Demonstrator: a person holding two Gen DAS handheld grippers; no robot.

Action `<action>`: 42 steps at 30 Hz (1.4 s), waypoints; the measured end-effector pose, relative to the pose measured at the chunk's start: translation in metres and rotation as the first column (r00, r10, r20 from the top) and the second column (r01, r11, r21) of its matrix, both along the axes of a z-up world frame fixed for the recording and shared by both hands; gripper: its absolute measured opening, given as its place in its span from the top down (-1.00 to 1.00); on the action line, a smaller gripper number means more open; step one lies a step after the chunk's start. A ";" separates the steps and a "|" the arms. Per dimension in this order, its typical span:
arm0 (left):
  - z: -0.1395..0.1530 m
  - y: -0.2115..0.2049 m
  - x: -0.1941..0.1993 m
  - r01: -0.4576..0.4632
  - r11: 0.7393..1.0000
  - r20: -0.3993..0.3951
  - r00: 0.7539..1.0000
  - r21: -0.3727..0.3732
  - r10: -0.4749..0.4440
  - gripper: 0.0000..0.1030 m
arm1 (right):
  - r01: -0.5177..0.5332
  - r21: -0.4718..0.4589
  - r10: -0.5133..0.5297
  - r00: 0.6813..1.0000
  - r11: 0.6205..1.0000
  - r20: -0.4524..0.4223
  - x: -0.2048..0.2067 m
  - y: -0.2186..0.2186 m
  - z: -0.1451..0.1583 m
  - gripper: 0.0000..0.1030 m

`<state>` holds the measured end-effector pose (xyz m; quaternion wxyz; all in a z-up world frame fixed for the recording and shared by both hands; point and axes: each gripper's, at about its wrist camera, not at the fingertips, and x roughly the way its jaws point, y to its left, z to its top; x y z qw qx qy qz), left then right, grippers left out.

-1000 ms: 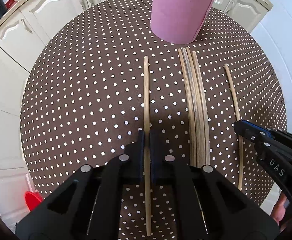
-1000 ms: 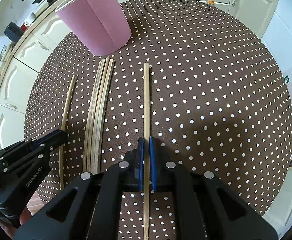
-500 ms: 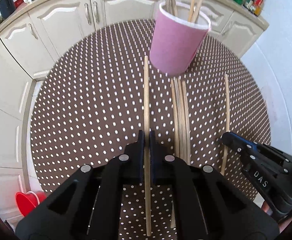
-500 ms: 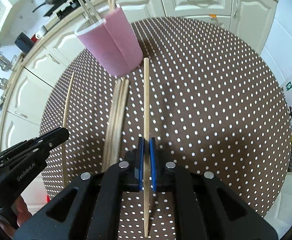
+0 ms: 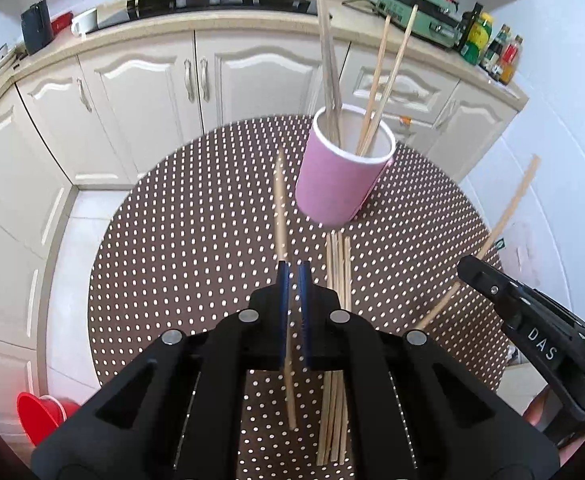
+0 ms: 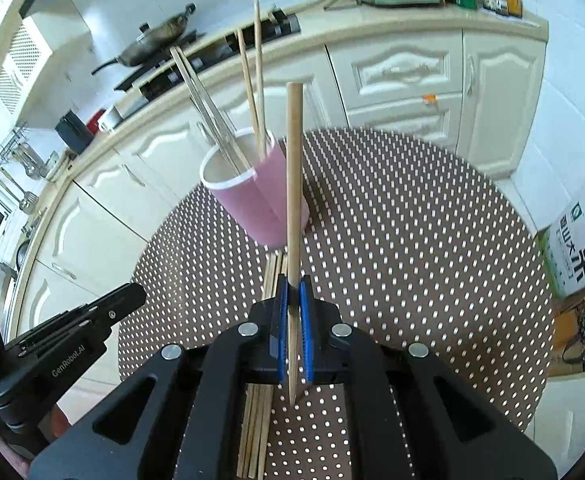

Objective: Organize utensils
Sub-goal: 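Lift the left tool's chopstick up over the pink cup while the right tool carries its own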

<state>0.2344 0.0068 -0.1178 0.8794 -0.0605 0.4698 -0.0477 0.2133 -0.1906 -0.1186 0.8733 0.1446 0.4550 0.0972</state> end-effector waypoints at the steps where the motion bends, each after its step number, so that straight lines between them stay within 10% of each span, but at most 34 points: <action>1: 0.005 -0.001 0.001 0.000 1.000 0.008 1.000 0.000 0.000 0.89 | 0.000 0.003 0.000 1.000 1.000 0.015 0.000 -0.001 0.005 0.90; 9: 0.023 -0.006 0.001 -0.003 1.000 0.068 0.998 0.024 0.001 0.89 | 0.017 0.030 -0.020 0.995 0.999 0.095 0.001 -0.007 0.033 0.90; 19: -0.040 0.029 0.007 -0.034 0.998 -0.192 0.981 -0.051 0.023 0.86 | 0.026 0.029 -0.027 0.999 0.999 0.023 0.001 -0.013 0.019 0.90; 21: -0.053 0.032 0.010 -0.039 0.997 -0.244 0.969 -0.061 0.023 0.69 | 0.024 0.041 -0.024 1.000 0.999 -0.007 0.003 -0.012 0.015 0.90; 23: -0.063 0.034 0.012 -0.049 0.996 -0.275 0.961 -0.073 0.027 -0.07 | 0.026 0.033 -0.025 0.999 0.999 -0.034 0.006 -0.011 0.013 0.90; 25: -0.063 0.036 0.011 -0.062 0.995 -0.248 0.968 -0.082 0.040 -0.19 | 0.028 0.032 -0.026 0.998 0.999 -0.056 0.010 -0.012 0.011 0.90; 35: -0.100 0.036 0.045 -0.093 0.995 -0.337 0.939 -0.040 0.074 -0.16 | 0.007 0.078 0.015 0.962 0.997 -0.273 0.040 -0.028 0.000 0.90; 38: -0.112 0.034 0.056 -0.101 0.995 -0.364 0.926 0.007 0.097 0.45 | 0.007 0.076 0.016 0.956 0.997 -0.294 0.047 -0.028 -0.003 0.90; 42: -0.112 0.028 0.062 -0.075 0.996 -0.332 0.939 0.056 0.090 0.79 | 0.005 0.067 0.014 0.956 0.998 -0.292 0.053 -0.025 -0.004 0.90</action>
